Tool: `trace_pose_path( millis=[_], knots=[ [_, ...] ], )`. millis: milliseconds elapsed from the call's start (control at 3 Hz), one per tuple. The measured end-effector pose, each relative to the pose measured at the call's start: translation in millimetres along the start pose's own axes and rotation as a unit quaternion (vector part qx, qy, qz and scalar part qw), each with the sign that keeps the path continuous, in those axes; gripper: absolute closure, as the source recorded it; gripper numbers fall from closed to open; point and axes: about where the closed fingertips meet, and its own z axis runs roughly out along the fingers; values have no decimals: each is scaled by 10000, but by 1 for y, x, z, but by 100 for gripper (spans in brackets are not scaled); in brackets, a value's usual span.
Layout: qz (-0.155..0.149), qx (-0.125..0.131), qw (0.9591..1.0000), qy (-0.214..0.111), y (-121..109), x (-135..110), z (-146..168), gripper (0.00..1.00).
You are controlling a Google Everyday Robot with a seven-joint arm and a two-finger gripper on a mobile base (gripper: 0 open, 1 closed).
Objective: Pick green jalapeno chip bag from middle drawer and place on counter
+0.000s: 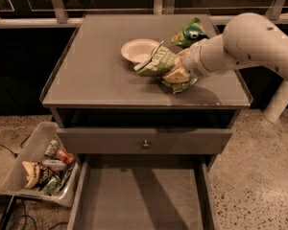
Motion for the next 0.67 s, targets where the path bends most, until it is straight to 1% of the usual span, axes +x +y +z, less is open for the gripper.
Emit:
trace_pose_path(
  millis=[333, 667],
  knots=[
    [0, 0, 10000, 0, 0, 0, 0, 84],
    [0, 0, 10000, 0, 0, 0, 0, 60]
  ],
)
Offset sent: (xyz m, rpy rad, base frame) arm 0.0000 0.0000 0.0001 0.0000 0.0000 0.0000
